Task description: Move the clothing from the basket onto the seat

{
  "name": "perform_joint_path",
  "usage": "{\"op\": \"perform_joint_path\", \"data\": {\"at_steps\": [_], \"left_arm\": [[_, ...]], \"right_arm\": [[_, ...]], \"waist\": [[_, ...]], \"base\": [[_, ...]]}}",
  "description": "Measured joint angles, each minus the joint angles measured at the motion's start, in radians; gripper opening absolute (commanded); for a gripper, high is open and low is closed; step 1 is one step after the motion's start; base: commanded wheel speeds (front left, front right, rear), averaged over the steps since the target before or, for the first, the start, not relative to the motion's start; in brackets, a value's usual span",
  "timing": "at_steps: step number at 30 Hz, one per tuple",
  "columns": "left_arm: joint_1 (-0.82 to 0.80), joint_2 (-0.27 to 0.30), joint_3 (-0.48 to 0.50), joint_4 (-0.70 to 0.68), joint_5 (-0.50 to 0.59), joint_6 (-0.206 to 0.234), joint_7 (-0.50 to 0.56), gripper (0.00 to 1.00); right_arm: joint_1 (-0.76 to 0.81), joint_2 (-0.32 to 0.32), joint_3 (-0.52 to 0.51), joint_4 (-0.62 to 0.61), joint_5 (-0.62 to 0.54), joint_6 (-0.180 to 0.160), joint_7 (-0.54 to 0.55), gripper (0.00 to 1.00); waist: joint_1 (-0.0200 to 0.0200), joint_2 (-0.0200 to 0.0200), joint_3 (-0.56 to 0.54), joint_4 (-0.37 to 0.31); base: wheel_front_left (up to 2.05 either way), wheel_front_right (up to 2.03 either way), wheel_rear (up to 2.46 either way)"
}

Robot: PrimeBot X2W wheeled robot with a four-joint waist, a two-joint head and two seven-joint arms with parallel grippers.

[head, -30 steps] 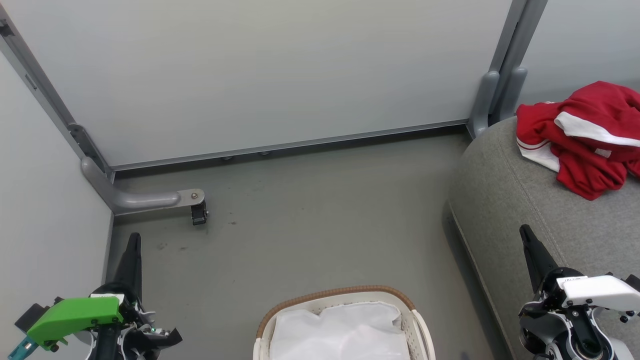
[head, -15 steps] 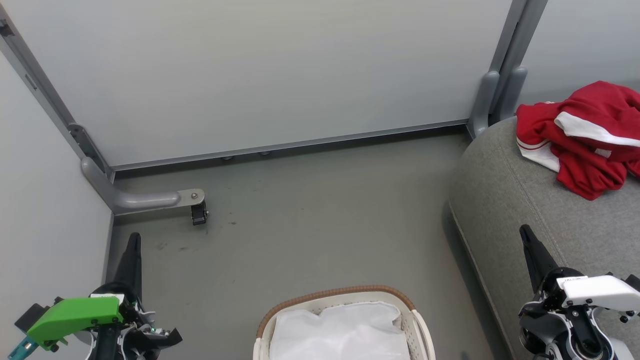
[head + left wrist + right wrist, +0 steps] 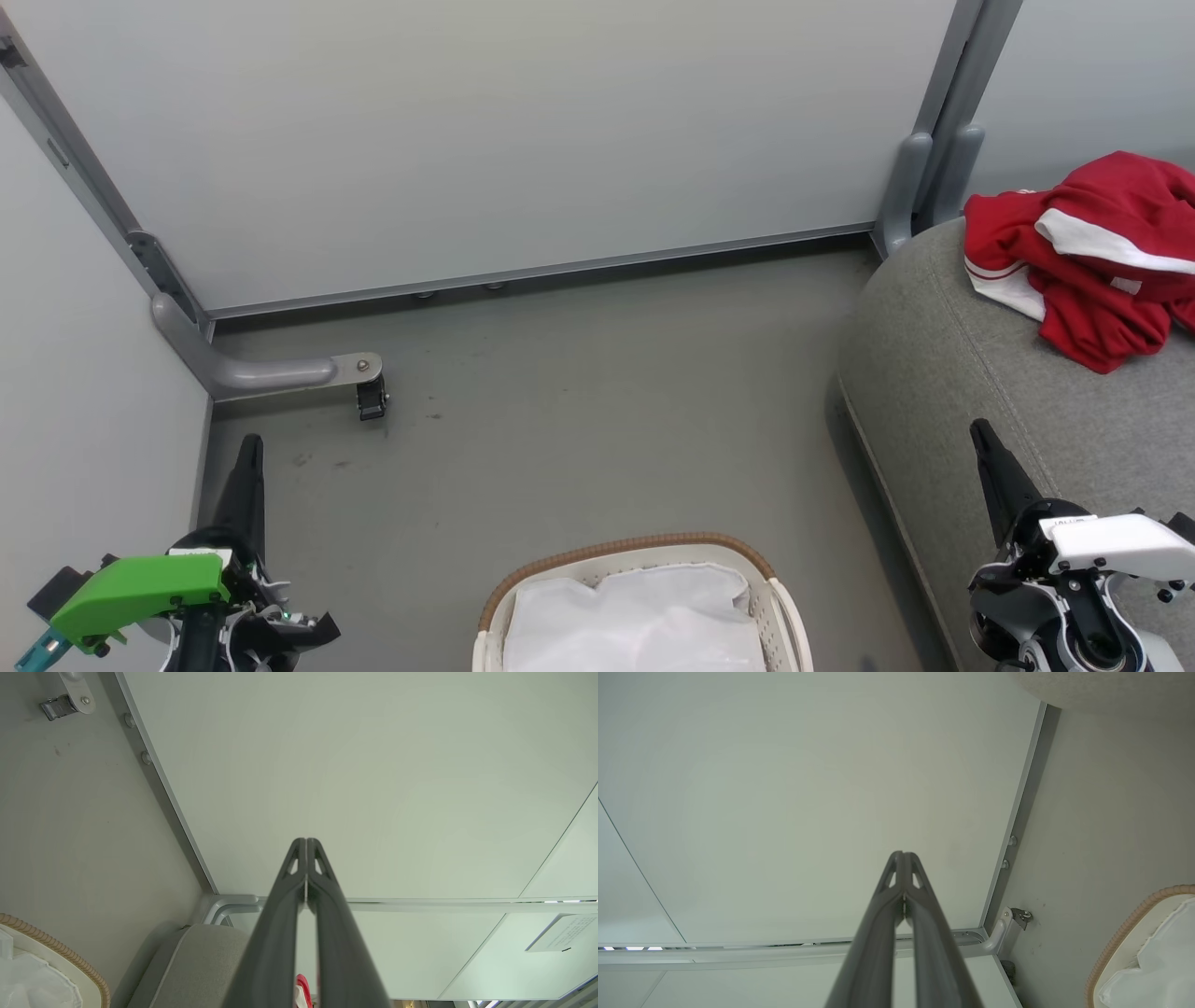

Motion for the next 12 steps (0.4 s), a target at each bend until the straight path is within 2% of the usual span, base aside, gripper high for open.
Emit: {"op": "perform_joint_path", "data": {"at_steps": [12], "left_arm": [[0.000,0.000,0.000,0.000,0.000,0.000,0.000,0.00]], "right_arm": [[0.000,0.000,0.000,0.000,0.000,0.000,0.000,0.00]], "waist": [[0.0000,0.0000,0.000,0.000]], "base": [[0.00,0.00,0.00]]}}
